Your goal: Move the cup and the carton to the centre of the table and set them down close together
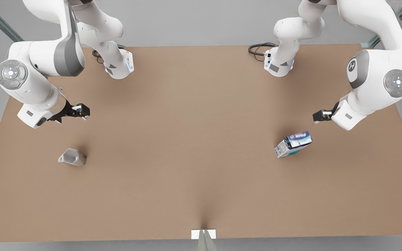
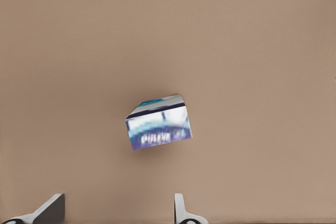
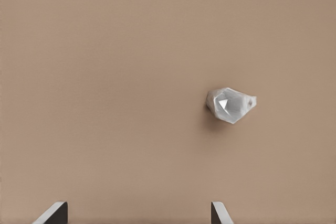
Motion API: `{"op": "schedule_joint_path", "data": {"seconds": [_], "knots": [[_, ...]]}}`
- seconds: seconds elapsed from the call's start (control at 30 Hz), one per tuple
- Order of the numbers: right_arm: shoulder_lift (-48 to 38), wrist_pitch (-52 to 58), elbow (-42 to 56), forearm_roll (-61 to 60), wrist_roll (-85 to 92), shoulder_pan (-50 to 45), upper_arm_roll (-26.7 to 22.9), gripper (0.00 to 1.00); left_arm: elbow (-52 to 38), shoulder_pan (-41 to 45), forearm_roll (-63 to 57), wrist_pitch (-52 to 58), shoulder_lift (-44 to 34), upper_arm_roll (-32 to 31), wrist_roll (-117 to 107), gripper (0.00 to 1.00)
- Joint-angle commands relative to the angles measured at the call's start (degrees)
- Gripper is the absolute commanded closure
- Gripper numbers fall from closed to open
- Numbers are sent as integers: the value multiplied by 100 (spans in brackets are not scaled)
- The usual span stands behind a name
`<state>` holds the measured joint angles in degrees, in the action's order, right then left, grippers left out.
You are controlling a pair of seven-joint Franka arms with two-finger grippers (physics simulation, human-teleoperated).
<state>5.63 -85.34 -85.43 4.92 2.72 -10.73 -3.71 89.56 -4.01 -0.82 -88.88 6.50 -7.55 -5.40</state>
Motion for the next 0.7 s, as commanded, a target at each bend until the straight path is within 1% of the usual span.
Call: {"op": "schedule_joint_path", "data": {"seconds": [0.0,0.07,0.17,0.27,0.37,0.4,0.53,0.67], "knots": [[0,0,0,0,0,1,2,0,0,14,-5,2,0,-1,-4,0],[342,-79,70,0,-9,-8,-24,0,0,5,-5,11,0,-1,-57,0],[1397,-527,88,-9,-44,18,-68,0,0,5,-23,46,36,7,-22,0],[2118,-1010,44,-18,-35,334,-68,0,-26,5,-14,90,115,-1,22,0],[2171,-1661,-430,-26,272,923,-16,0,-79,119,-14,38,501,-1,338,0],[2197,-1758,-492,-9,386,1038,-16,0,-79,146,-5,-138,501,-1,698,0],[2197,-2312,-923,176,1169,1196,-7,0,-97,128,12,-50,440,-1,655,0],[2329,-2470,-949,343,1327,1345,37,0,-167,172,3,46,431,-1,646,0]]}}
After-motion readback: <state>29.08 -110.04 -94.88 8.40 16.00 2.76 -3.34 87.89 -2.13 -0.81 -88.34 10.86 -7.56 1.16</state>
